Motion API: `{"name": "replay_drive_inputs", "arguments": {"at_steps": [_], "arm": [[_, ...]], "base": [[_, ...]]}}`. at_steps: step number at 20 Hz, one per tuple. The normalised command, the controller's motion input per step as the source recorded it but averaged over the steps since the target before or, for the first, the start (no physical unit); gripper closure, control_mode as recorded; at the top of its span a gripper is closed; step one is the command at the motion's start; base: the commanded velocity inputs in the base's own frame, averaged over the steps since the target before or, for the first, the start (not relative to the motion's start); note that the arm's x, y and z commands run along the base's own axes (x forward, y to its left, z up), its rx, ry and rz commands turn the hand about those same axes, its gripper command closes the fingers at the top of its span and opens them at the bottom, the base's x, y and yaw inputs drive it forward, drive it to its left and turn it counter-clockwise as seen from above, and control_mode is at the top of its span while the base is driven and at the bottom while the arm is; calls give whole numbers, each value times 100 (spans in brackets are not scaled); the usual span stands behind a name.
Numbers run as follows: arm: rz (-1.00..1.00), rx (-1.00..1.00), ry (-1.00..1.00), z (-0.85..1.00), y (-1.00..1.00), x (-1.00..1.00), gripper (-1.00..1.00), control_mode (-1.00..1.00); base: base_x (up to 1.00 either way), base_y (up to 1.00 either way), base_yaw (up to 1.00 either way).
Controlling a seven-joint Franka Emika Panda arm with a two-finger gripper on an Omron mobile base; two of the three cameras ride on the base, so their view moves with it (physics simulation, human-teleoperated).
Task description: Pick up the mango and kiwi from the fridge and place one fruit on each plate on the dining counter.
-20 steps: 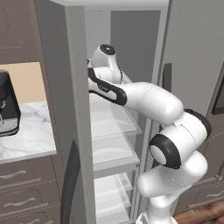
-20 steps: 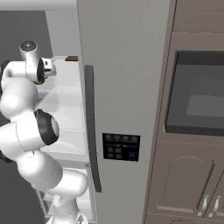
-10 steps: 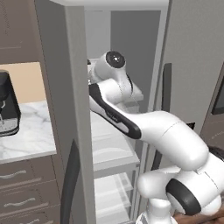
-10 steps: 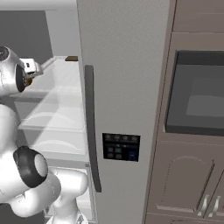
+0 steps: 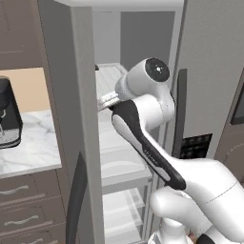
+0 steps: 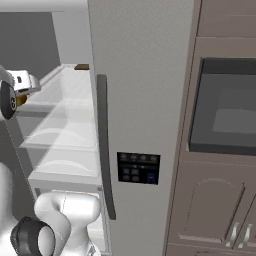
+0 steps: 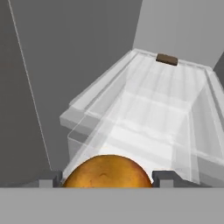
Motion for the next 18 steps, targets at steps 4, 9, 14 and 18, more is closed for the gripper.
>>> {"name": "replay_drive_inputs", "arguments": {"at_steps": [4,9,14,18], "arm": [[0,6,0,-3,-61,-100,100,-100],[-5,11,-3,-21,-50,-95,100,-100],[0,2,-4,-11,-13,-59,100,100],[0,0,0,0,0,0,100,100]], "base": [[0,0,0],[0,0,0],[-19,-1,0],[-98,-5,0]]}}
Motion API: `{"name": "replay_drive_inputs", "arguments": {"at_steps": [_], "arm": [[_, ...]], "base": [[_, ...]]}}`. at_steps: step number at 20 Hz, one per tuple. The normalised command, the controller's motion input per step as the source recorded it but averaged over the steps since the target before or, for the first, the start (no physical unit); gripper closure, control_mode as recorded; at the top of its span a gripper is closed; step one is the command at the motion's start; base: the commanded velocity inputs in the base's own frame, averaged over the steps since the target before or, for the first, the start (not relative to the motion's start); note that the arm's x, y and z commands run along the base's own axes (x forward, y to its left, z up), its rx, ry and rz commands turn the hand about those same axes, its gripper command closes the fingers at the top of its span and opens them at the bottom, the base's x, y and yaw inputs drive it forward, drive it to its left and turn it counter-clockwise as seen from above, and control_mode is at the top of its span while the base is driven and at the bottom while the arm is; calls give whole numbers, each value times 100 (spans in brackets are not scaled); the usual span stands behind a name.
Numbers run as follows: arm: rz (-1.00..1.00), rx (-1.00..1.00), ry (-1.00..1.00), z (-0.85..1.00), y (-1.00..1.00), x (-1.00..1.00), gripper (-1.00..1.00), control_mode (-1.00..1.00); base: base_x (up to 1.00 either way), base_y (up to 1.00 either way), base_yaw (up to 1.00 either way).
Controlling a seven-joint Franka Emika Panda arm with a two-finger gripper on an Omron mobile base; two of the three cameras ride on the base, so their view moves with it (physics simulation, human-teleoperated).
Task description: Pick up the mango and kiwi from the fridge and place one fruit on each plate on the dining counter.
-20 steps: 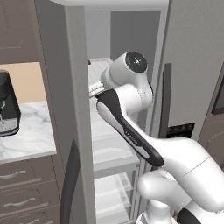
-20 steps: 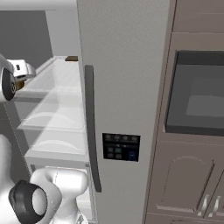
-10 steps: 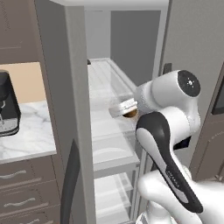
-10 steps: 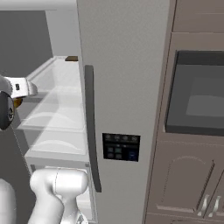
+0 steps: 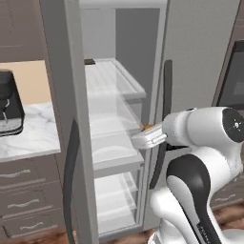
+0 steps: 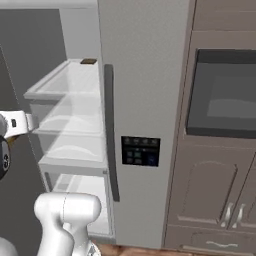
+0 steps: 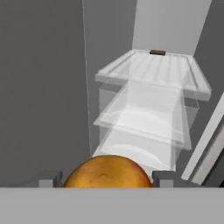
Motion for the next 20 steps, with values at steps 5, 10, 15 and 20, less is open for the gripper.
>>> {"name": "replay_drive_inputs", "arguments": {"at_steps": [5,10,15,20], "arm": [[0,0,0,0,0,0,100,100],[0,0,0,0,0,0,100,100],[0,0,0,0,0,0,100,100],[0,0,0,0,0,0,100,100]], "base": [[-88,-15,14],[-60,-18,36],[-20,-3,58],[-6,0,72]]}}
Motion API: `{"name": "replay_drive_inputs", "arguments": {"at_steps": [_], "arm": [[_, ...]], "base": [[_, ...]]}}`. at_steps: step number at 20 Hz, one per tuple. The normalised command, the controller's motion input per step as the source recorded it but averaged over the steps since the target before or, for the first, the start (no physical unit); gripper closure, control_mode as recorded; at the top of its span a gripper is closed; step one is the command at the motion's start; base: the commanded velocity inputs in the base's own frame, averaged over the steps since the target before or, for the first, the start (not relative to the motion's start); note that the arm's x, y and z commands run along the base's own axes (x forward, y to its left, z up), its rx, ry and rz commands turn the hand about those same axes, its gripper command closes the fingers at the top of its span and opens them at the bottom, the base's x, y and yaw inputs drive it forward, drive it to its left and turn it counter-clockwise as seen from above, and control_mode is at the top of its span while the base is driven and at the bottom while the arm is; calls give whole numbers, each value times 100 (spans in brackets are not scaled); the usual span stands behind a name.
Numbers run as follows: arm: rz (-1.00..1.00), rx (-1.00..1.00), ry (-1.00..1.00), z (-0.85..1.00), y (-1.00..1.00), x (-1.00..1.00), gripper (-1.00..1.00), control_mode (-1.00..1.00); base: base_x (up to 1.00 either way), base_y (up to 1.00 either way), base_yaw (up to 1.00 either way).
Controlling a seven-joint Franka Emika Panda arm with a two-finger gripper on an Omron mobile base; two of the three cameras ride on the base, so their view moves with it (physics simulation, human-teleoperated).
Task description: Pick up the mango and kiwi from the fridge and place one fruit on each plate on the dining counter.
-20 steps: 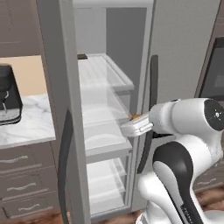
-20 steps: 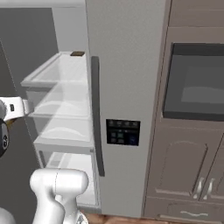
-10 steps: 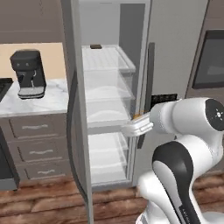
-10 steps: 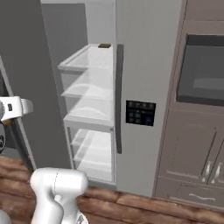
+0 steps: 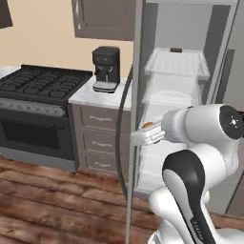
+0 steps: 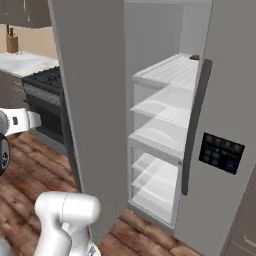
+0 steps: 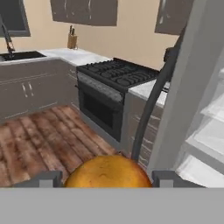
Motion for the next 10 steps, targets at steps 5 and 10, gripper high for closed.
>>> {"name": "replay_drive_inputs", "arguments": {"at_steps": [5,10], "arm": [[0,0,0,0,0,0,100,100],[0,0,0,0,0,0,100,100]], "base": [[0,0,75],[8,6,72]]}}
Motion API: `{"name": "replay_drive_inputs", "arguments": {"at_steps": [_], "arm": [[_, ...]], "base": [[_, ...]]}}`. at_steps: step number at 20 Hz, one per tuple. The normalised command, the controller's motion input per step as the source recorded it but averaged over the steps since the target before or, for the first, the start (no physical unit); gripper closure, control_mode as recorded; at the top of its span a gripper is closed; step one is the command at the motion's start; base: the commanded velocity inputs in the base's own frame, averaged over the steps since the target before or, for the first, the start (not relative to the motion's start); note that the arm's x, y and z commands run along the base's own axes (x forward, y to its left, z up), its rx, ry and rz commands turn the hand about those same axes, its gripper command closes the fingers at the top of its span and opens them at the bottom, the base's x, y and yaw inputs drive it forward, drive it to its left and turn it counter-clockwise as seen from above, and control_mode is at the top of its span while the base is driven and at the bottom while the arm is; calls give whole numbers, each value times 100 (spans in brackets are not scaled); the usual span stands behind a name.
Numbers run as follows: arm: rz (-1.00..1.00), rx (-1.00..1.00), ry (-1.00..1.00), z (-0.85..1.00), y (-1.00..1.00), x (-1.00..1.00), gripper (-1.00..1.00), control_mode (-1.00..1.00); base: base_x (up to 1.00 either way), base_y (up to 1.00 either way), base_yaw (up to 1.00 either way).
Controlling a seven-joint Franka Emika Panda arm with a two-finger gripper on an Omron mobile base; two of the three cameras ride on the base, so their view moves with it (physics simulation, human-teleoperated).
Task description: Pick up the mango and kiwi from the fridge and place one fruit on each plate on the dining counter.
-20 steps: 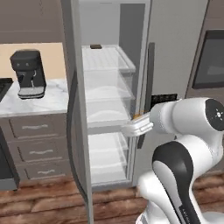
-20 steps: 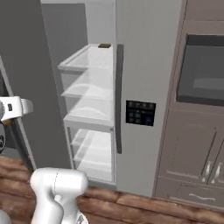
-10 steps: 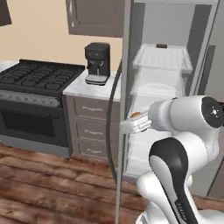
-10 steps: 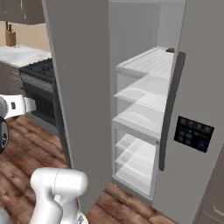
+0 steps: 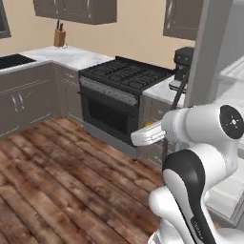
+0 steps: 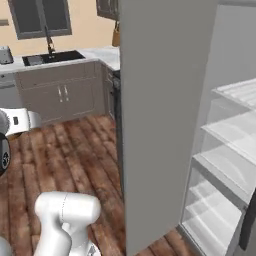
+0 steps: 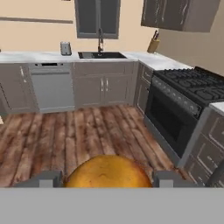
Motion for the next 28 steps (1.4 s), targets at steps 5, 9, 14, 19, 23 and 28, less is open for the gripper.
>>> {"name": "replay_drive_inputs", "arguments": {"at_steps": [5,9,14,19,23,28], "arm": [[0,0,0,0,0,0,100,100],[0,0,0,0,0,0,100,100],[0,0,0,0,0,0,100,100],[0,0,0,0,0,0,100,100],[0,0,0,0,0,0,100,100],[0,0,0,0,0,0,100,100]], "base": [[28,24,64],[78,28,55],[100,9,45],[100,0,38],[100,0,35],[100,0,35]]}}
